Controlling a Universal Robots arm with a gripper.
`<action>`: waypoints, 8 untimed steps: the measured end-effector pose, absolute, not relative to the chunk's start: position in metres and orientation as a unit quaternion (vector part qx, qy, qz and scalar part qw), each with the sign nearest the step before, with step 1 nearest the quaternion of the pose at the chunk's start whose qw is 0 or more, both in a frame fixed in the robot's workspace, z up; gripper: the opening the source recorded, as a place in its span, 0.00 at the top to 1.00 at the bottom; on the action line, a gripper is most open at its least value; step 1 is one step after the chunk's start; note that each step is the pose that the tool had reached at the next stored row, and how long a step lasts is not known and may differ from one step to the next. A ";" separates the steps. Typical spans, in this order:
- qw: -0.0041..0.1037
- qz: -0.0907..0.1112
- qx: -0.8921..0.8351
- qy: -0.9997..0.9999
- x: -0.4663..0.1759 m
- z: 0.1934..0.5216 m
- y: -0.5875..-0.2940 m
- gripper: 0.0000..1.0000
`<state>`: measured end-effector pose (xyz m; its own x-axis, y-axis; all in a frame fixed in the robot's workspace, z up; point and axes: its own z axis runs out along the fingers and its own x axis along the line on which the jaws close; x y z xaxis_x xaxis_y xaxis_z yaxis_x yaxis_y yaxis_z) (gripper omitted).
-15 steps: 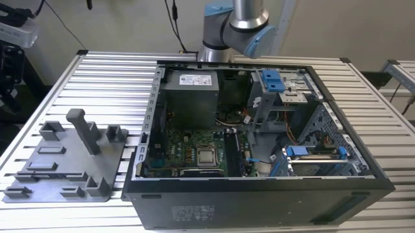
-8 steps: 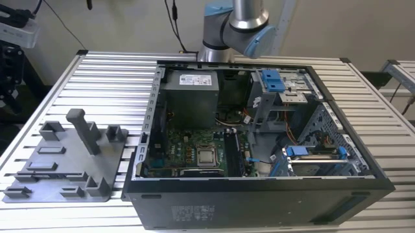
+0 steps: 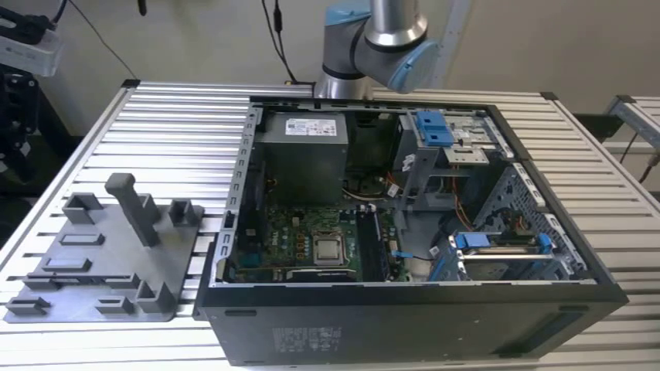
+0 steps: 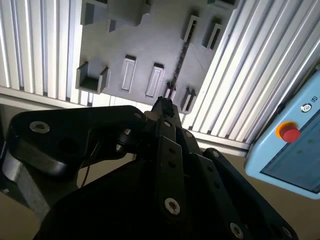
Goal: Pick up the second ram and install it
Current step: 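Pick up the second ram and move it above second insertion slot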
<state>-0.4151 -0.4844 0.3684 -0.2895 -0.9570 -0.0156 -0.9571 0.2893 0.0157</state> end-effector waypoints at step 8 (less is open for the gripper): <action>0.002 0.011 -0.598 0.802 -0.415 0.368 -0.484 0.64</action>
